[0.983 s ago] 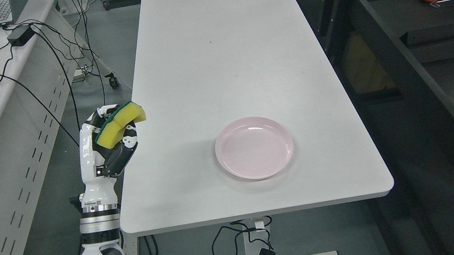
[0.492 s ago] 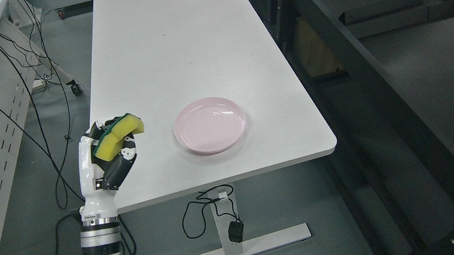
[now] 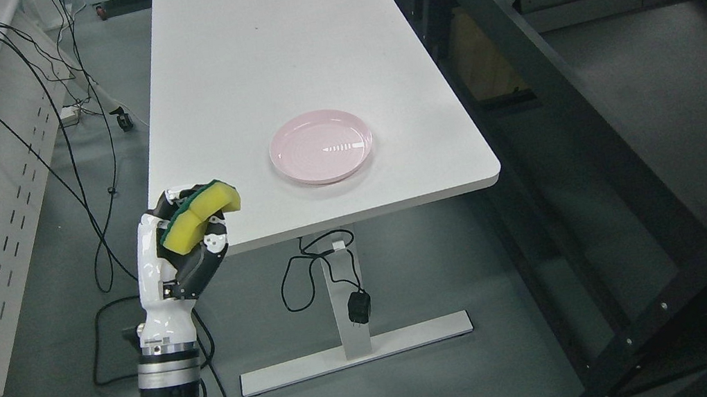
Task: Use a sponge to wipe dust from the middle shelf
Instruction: 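Hold the sponge in the left hand while turning toward the shelving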
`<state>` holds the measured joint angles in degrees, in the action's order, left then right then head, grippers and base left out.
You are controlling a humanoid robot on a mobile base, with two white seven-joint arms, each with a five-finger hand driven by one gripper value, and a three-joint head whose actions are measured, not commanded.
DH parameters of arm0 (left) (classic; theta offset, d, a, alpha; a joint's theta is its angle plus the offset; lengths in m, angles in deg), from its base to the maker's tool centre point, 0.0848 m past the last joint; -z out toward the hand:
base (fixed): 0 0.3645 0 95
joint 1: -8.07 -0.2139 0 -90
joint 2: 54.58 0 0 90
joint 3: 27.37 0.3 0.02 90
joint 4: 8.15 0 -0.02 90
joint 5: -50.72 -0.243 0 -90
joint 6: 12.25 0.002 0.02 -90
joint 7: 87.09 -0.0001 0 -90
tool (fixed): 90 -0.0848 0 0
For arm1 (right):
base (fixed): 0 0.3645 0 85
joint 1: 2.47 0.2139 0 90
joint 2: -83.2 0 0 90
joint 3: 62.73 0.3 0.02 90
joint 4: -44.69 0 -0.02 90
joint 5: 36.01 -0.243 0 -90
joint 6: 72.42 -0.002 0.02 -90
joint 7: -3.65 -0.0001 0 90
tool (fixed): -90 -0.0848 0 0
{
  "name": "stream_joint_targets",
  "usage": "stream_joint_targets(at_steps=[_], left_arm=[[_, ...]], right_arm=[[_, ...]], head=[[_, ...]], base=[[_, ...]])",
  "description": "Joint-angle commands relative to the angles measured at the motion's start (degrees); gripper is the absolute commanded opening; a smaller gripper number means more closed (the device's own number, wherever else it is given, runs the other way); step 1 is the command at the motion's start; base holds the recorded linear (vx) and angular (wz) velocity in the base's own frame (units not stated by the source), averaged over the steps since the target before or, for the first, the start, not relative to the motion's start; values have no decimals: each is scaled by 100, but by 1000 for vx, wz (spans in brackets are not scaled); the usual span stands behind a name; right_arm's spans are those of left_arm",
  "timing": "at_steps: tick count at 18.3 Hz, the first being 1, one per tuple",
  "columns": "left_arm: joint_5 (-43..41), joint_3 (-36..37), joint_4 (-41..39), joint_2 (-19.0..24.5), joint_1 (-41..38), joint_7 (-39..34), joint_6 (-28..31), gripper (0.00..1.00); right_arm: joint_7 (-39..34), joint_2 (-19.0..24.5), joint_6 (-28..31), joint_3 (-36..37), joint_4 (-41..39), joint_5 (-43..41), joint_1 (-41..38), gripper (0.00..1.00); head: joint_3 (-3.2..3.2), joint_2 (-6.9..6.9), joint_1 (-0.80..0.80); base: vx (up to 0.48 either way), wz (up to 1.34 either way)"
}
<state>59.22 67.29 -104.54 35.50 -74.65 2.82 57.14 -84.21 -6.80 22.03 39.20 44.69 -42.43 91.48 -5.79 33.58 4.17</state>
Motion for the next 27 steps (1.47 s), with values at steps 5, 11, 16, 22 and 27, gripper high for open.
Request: stream_joint_targets(at_steps=[5,11,16,22,27], left_arm=[[3,280,-82,92,-16,1,4,0],[3,324,-117,92,-16,1,4,0],[3,368,-126,92,-16,1,13,0],[-76,754,-109,92,2,79,39,0],[-874,1439,93,92,291,553,39,1]], right_arm=[[-4,-100,-5,3,-100,0,0,100],[-4,-100,-5,3,-100,0,0,100],[-4,-100,-5,3,-100,0,0,100],[-4,-100,-5,3,-100,0,0,100],[-4,-100,-5,3,-100,0,0,100]], head=[[0,0,0],[0,0,0],[0,0,0],[0,0,0],[0,-2,0]], base=[[-274,-89],[-254,-250],[-219,-679],[-126,-940],[-40,-769]])
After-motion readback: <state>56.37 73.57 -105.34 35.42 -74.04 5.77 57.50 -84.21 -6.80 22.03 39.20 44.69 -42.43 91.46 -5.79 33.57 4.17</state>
